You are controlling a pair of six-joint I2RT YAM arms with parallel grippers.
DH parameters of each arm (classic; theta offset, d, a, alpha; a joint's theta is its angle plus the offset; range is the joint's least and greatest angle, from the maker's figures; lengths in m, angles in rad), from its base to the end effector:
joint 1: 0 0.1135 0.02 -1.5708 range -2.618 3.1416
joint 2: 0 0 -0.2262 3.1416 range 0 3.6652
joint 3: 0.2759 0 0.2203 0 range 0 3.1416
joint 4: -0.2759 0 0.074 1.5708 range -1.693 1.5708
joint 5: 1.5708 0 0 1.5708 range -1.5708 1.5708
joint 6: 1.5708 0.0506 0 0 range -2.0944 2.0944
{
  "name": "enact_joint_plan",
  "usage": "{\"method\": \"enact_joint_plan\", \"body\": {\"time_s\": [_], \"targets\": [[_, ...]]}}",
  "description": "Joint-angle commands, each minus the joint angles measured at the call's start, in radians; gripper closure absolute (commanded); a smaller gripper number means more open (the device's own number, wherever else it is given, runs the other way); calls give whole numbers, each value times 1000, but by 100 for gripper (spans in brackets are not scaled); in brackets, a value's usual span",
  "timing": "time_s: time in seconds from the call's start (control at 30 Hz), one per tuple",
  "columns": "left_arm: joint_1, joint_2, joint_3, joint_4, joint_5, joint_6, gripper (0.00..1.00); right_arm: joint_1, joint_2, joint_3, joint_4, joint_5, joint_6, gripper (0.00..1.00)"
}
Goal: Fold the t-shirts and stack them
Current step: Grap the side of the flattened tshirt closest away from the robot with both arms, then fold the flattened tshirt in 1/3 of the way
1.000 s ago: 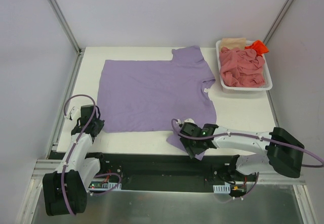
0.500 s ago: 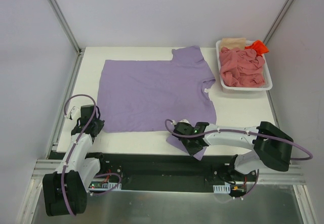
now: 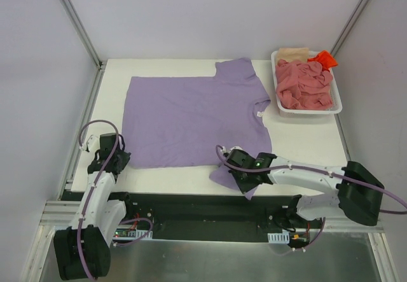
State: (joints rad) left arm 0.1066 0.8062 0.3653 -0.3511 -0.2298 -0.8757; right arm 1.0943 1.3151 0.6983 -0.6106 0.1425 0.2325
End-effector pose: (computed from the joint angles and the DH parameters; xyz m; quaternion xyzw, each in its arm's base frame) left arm 0.1651 0.0293 0.1528 -0.4718 0.7899 -0.0432 0.3894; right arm 0.1037 0.1853 0.1418 -0.3994 0.8980 0.0497 0.1775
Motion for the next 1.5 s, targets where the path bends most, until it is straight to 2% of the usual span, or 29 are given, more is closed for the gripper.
{"method": "enact_joint_plan", "body": {"time_s": [0.0,0.13,0.27,0.4,0.5,0.6,0.9,1.1,1.47], "targets": [[4,-116,41,-146,-32,-58,100,4,-129,-6,-95,-132,-89,100],[4,-229,23,-195,-37,-100,100,26,-214,16,-195,-199,-148,100],[4,-271,27,-227,-56,-103,100,24,-283,30,-206,-274,-159,100],[4,-260,47,-233,-37,-108,100,10,-318,55,-221,-196,-151,100],[2,-233,72,-229,-29,-135,100,-51,-317,98,-235,-91,-147,100],[4,-182,107,-206,-14,-143,100,-118,-298,153,-230,0,-159,100],[4,16,173,-43,56,-146,100,-338,-166,343,-92,121,-294,100],[4,166,271,12,35,-132,100,-450,-32,446,-17,85,-361,100],[4,430,420,106,44,-128,100,-577,196,639,-12,80,-437,100]]}}
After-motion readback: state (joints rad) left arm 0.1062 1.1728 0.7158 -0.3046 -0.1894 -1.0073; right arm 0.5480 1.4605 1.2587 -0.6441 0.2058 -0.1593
